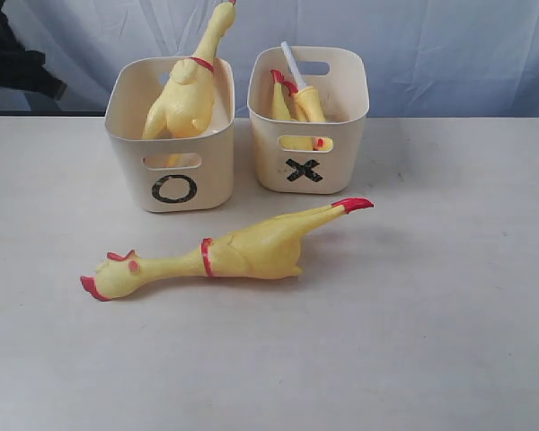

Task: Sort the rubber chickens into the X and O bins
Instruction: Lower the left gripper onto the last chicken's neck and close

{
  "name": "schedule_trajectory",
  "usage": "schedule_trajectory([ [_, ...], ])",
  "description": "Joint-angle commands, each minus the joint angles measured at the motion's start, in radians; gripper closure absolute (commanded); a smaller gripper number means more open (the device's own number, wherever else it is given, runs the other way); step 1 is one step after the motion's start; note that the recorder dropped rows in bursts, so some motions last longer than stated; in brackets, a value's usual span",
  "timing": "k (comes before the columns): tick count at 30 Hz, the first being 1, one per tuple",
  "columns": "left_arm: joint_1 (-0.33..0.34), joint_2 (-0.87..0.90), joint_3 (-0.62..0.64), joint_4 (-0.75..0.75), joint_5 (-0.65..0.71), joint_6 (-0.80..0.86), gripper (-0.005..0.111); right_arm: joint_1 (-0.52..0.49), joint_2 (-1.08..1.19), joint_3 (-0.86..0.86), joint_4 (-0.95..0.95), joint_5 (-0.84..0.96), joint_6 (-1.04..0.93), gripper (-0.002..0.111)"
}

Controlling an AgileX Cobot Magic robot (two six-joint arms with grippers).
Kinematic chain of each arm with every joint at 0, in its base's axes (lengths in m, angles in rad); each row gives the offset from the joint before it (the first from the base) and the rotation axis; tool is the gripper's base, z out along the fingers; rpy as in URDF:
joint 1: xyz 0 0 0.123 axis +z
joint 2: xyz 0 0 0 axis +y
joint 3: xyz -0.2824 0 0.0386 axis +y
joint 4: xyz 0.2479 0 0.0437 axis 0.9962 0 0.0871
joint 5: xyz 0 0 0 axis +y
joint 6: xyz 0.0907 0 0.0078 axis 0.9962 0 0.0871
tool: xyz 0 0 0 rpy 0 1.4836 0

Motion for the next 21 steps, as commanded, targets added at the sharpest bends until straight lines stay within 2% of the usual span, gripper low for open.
schedule_trajectory([
  [1,-0.002,-0.110,0.154,-0.273,-0.095,0.376,0.107,-0.004,-0.005,0.005,-0.008,-0.005,-0.002,0.108],
  [3,-0.002,-0.139,0.218,-0.435,-0.110,0.599,0.107,-0.004,-0.005,0.005,-0.008,-0.005,-0.002,0.108],
  [4,-0.002,-0.150,0.246,-0.555,-0.100,0.774,0.107,-0.004,-0.005,0.005,-0.008,-0.005,-0.002,0.108],
  [9,-0.002,-0.155,0.352,-1.009,0.072,1.475,0.107,-0.004,-0.005,0.005,-0.008,-0.005,-0.002,0.108],
  [11,-0.008,-0.155,0.381,-1.153,0.116,1.685,0.107,-0.004,-0.005,0.005,-0.008,-0.005,-0.002,0.108],
  [13,-0.024,-0.155,0.397,-1.231,0.158,1.804,0.107,-0.004,-0.005,0.005,-0.008,-0.005,-0.002,0.108],
  [17,-0.075,-0.149,0.408,-1.251,0.172,1.836,0.106,-0.004,-0.005,0.005,-0.008,-0.005,-0.002,0.108],
  [21,-0.132,-0.119,0.408,-1.240,0.198,1.888,0.094,-0.004,-0.005,0.005,-0.007,-0.005,-0.002,0.108],
])
